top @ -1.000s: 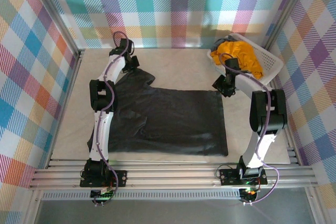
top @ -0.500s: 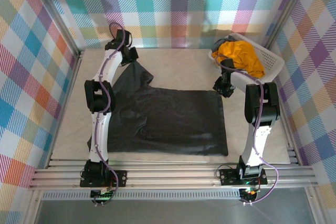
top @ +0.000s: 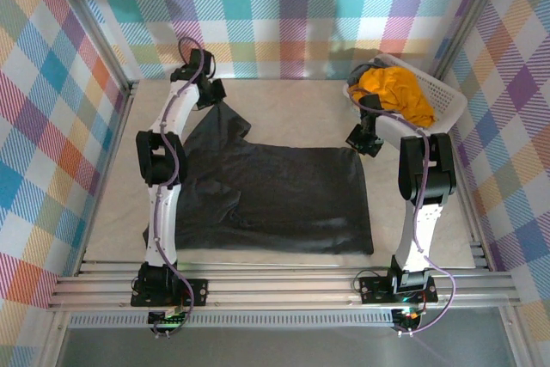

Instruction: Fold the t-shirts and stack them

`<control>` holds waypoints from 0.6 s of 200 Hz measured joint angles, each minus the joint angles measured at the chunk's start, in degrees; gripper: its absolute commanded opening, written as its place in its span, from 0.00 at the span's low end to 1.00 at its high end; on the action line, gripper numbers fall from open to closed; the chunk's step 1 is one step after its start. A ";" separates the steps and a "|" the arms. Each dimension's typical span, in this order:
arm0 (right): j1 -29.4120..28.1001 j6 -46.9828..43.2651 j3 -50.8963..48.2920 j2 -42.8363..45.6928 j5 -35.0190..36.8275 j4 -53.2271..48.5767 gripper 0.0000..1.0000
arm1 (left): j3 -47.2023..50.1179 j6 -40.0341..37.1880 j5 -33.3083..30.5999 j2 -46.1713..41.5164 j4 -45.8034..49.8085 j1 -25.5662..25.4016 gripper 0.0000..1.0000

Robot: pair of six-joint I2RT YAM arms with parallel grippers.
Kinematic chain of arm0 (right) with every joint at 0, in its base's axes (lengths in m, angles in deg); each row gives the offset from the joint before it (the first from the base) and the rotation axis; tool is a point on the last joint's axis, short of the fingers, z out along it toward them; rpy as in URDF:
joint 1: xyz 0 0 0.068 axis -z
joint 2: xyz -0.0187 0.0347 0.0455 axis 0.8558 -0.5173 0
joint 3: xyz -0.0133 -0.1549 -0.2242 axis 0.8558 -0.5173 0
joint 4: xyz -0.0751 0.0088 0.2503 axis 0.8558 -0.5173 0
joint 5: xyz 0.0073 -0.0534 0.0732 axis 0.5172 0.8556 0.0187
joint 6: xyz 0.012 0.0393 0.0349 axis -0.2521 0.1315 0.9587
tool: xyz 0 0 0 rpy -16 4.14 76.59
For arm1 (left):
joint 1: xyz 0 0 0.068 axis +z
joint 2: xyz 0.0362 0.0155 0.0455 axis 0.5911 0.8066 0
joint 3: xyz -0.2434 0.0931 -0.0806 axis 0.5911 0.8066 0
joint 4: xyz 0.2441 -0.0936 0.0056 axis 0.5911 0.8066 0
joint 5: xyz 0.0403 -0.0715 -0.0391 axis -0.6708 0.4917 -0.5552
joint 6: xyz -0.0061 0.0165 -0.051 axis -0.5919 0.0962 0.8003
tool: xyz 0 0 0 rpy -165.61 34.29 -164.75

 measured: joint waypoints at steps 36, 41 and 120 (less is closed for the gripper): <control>-1.88 -4.70 -0.61 3.82 -0.02 0.52 0.00 | 16.48 -0.52 -0.02 -13.88 -1.29 0.00 0.00; -2.03 -5.42 -0.72 4.72 -0.04 0.72 0.00 | 19.28 -0.52 -0.02 -16.48 -1.60 0.00 0.00; -1.90 -9.05 -13.14 19.15 -1.70 1.38 0.00 | 60.74 1.31 -3.61 -57.55 -5.90 1.40 0.00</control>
